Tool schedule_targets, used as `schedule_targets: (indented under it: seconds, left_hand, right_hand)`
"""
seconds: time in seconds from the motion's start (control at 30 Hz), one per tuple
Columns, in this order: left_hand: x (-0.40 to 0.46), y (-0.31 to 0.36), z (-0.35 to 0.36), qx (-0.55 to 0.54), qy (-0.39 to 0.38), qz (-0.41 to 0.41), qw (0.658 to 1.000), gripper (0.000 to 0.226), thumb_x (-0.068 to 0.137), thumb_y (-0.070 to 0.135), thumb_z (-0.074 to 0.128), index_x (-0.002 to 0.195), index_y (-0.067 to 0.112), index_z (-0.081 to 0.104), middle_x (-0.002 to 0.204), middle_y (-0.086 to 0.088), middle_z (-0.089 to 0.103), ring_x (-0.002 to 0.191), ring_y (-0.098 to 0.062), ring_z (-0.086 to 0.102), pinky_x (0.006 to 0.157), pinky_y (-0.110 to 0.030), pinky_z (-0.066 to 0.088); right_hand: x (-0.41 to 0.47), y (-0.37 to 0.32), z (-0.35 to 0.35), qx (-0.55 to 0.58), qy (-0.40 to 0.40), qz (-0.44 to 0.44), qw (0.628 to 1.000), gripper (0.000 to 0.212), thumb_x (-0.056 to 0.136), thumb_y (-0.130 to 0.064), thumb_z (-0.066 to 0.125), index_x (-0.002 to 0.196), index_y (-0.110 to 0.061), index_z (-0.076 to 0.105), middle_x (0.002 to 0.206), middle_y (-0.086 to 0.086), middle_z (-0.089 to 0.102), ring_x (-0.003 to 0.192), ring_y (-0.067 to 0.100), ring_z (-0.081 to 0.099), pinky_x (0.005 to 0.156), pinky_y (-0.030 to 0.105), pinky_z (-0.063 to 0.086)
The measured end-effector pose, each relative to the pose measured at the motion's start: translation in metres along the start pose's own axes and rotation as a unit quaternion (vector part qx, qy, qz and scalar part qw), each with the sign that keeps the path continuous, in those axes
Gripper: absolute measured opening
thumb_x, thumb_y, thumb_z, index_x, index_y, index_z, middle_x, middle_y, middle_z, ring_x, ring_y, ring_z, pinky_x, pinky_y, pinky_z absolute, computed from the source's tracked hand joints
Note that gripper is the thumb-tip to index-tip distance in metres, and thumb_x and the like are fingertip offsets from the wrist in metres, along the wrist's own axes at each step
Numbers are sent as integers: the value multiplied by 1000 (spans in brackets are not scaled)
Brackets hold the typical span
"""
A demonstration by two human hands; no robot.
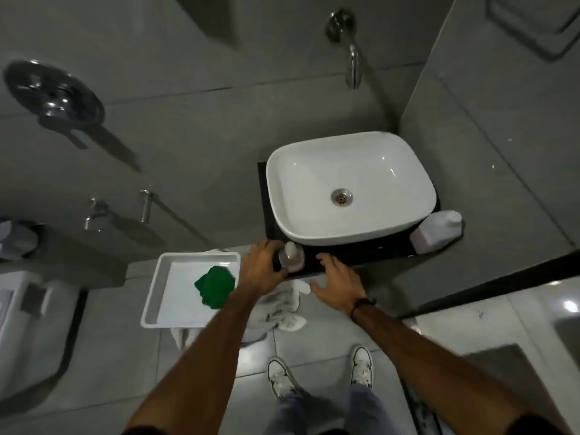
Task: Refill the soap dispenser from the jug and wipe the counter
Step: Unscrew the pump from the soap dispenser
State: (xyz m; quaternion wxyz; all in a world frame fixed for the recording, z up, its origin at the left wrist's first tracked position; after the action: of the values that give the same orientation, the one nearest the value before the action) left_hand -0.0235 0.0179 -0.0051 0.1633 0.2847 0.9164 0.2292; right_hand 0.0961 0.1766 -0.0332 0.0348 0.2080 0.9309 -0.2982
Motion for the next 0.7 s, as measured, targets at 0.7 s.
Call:
schedule_targets:
  seconds: [0.7]
  left_hand:
    - [5,-10,42,-156,114,-10,981,39,81,36,81,109,20,58,101,3,61,93,-16,59,78,-36,55]
  right_hand:
    - [20,-12,76,193,90,74,974,66,61,-48,83,118,-20,65,114,1,72,103,20,69,86,31,58]
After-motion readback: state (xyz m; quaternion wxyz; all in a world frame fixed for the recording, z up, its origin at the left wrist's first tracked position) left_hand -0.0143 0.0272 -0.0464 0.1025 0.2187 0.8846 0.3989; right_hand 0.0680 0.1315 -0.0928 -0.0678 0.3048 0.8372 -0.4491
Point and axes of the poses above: each hand's wrist, its own x-axis towards the middle knuckle, its own z-axis out of the palm, y = z × x, the point moved 3 cm from there along x, towards the middle knuckle
